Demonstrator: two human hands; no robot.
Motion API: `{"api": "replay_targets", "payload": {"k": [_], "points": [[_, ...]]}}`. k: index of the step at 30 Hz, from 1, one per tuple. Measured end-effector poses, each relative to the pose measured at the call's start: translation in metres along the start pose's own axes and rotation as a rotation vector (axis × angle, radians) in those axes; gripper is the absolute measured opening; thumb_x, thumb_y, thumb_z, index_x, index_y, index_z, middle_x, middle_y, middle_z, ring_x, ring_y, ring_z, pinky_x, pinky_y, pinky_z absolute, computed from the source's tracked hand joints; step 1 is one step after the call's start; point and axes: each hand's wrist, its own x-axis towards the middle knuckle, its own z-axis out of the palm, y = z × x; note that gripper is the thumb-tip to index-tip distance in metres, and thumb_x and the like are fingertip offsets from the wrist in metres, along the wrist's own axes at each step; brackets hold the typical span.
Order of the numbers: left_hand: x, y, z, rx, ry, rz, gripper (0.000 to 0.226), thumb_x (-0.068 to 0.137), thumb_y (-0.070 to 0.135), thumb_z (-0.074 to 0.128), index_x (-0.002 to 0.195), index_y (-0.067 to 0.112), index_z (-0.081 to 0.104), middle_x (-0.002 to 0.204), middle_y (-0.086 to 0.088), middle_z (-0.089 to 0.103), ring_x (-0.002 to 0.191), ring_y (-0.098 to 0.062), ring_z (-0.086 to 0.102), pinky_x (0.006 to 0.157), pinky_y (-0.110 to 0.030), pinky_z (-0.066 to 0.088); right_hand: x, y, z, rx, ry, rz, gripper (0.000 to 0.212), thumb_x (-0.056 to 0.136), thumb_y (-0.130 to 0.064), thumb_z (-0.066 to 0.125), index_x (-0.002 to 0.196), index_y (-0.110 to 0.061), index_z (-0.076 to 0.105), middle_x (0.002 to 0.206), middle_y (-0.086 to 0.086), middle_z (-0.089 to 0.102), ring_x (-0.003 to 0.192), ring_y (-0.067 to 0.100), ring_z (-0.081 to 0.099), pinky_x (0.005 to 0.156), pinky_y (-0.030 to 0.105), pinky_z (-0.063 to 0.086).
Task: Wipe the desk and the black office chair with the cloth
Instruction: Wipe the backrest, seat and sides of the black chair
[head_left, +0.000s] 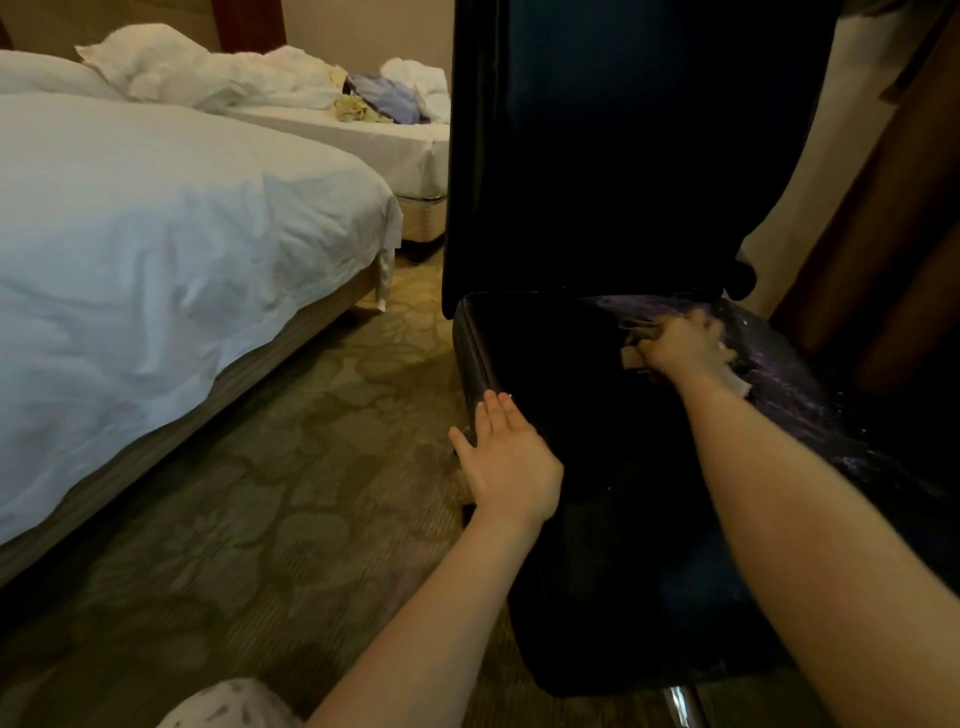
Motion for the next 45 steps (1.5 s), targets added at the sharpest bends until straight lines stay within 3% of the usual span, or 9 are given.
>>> {"api": "replay_targets", "payload": {"k": [5, 9, 11, 14, 19, 24, 30, 40, 45], "points": [[0.002, 0.002, 0.006, -0.038, 0.055, -0.011, 0.06, 0.099, 0.028, 0.023, 0.15, 0.003, 0.004, 0.158, -0.01, 0.003, 0.146, -0.022, 0.001, 0.115, -0.051, 0.001, -0.001, 0.019, -0.011, 0.141, 0.107, 0.115, 0.042, 0.092, -0.027, 0.053, 0.132, -0.016, 0.053, 0.14, 0.021, 0.032, 0.131, 0.042, 0.023, 0.103, 0.06, 0.023], [0.005, 0.001, 0.012, -0.113, 0.1, -0.016, 0.056, 0.099, 0.024, 0.024, 0.15, 0.005, 0.008, 0.158, -0.008, 0.006, 0.146, -0.021, 0.003, 0.115, -0.051, 0.001, -0.029, -0.03, -0.009, 0.283, 0.124, -0.21, 0.042, 0.084, -0.035, 0.058, 0.125, -0.033, 0.059, 0.131, 0.012, 0.05, 0.121, 0.036, 0.045, 0.1, 0.045, 0.04], [0.004, 0.0, 0.017, -0.17, 0.156, -0.03, 0.053, 0.1, 0.024, 0.025, 0.149, 0.007, 0.013, 0.158, -0.006, 0.012, 0.145, -0.018, 0.008, 0.115, -0.051, 0.003, -0.047, -0.065, 0.004, 0.192, 0.035, -0.382, 0.044, 0.083, -0.036, 0.059, 0.127, -0.034, 0.057, 0.134, 0.006, 0.048, 0.125, 0.032, 0.041, 0.101, 0.045, 0.039], [-0.001, -0.002, 0.02, -0.35, 0.287, -0.11, 0.048, 0.101, 0.023, 0.028, 0.147, 0.011, 0.022, 0.151, -0.003, 0.032, 0.141, -0.016, 0.025, 0.114, -0.05, 0.008, -0.064, -0.094, 0.021, -0.024, 0.069, -0.444, 0.046, 0.087, -0.036, 0.057, 0.133, -0.032, 0.051, 0.14, 0.006, 0.037, 0.133, 0.031, 0.026, 0.1, 0.05, 0.031], [-0.004, -0.005, 0.023, -0.534, 0.414, -0.177, 0.047, 0.097, 0.01, 0.035, 0.143, 0.015, 0.027, 0.14, 0.003, 0.047, 0.129, -0.014, 0.043, 0.112, -0.05, 0.016, -0.074, -0.088, 0.007, 0.01, -0.033, -0.499, 0.044, 0.089, -0.034, 0.057, 0.132, -0.029, 0.051, 0.14, 0.004, 0.036, 0.132, 0.029, 0.025, 0.102, 0.049, 0.03], [-0.001, -0.007, 0.026, -0.592, 0.453, -0.259, 0.05, 0.094, 0.006, 0.035, 0.143, 0.014, 0.027, 0.147, -0.002, 0.036, 0.133, -0.02, 0.037, 0.109, -0.054, 0.02, -0.112, -0.091, 0.002, -0.022, -0.043, -0.663, 0.037, 0.086, -0.035, 0.058, 0.124, -0.031, 0.058, 0.138, -0.001, 0.037, 0.131, 0.024, 0.024, 0.102, 0.046, 0.029], [-0.005, -0.007, 0.023, -0.502, 0.469, -0.18, 0.056, 0.092, 0.004, 0.04, 0.145, 0.013, 0.023, 0.152, -0.003, 0.025, 0.138, -0.018, 0.028, 0.108, -0.05, 0.02, -0.142, -0.069, -0.008, 0.079, -0.12, -0.769, 0.035, 0.083, -0.031, 0.063, 0.117, -0.029, 0.063, 0.135, -0.003, 0.041, 0.129, 0.02, 0.026, 0.102, 0.044, 0.031], [-0.004, -0.003, 0.016, -0.585, 0.353, -0.105, 0.059, 0.095, 0.007, 0.036, 0.148, 0.015, 0.012, 0.154, -0.002, 0.021, 0.136, -0.022, 0.032, 0.109, -0.055, 0.017, -0.157, -0.05, -0.01, 0.245, -0.063, -0.665, 0.042, 0.079, -0.026, 0.069, 0.12, -0.023, 0.064, 0.137, 0.005, 0.043, 0.131, 0.026, 0.027, 0.106, 0.046, 0.03], [-0.002, -0.015, 0.016, -0.545, 0.242, 0.085, 0.074, 0.092, 0.009, 0.045, 0.149, 0.015, -0.002, 0.146, -0.01, 0.039, 0.124, -0.031, 0.047, 0.102, -0.048, 0.035, -0.176, -0.05, -0.014, 0.177, -0.044, -0.581, 0.042, 0.082, -0.03, 0.066, 0.124, -0.026, 0.061, 0.139, 0.0, 0.039, 0.133, 0.023, 0.023, 0.101, 0.046, 0.03]]}}
